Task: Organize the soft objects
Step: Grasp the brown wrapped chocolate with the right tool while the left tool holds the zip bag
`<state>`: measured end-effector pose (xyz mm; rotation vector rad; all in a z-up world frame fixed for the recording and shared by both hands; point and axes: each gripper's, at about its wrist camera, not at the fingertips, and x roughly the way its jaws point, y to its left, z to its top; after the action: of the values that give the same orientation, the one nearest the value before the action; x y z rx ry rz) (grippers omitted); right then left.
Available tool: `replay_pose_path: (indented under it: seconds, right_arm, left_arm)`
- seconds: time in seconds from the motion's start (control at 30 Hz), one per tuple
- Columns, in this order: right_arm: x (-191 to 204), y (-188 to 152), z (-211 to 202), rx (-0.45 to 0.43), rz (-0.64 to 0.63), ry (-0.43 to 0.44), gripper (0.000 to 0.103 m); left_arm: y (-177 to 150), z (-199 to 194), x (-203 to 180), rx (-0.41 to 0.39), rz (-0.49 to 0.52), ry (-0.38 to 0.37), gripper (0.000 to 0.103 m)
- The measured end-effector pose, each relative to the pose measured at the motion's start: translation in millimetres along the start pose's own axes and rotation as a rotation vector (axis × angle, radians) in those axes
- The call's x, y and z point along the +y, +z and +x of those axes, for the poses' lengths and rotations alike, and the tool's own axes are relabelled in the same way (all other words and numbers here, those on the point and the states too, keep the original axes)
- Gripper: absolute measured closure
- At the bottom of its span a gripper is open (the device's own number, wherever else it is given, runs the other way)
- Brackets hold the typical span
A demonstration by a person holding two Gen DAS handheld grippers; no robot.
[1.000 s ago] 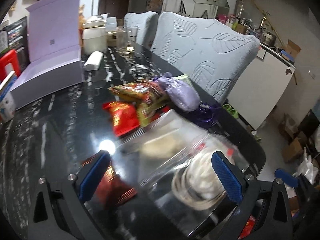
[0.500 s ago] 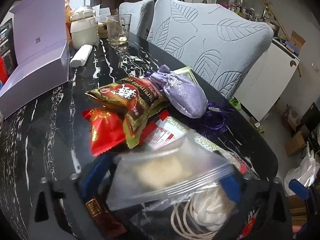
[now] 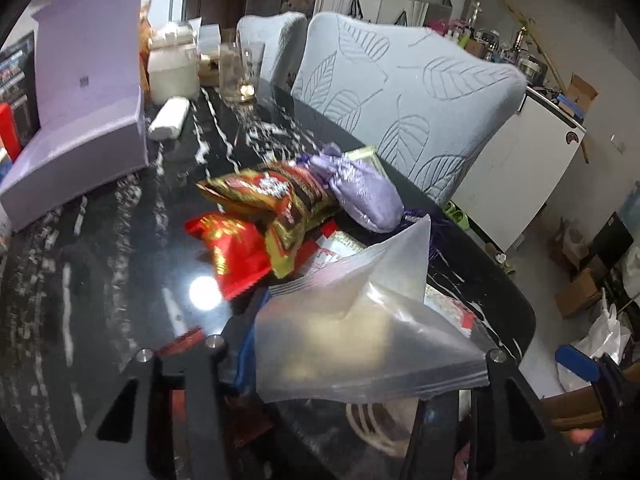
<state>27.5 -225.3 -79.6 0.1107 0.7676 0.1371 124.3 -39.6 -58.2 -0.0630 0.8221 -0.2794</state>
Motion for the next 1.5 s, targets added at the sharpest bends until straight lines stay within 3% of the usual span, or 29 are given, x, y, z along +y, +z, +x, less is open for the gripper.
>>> replay_pose_path:
  seconds: [0.33,0.93,1.23,1.3,1.5]
  right_arm:
    - [19,6,-2,-0.010,-0.044,0.056,0.000]
    - [123,20,27,0.001,-0.269,0.289,0.001]
    - [156,26,60,0.075,-0.320,0.371,0.017]
    - [162,26,67,0.087,-0.332,0.368,0.028]
    - [172,25,80,0.108,-0.364,0.351,0.034]
  left_arm:
    - [-8,-62,25,-0.061,-0.010,0.057,0.052]
    - [-49,-117,84,-0.097,-0.097,0.211,0.052]
    - [-61,-121,101,-0.103,-0.135,0.239,0.052]
    - [-63,-122,103,-0.103,-0.137,0.243,0.052]
    - [-67,-123,110,-0.102,-0.154,0.245,0.052]
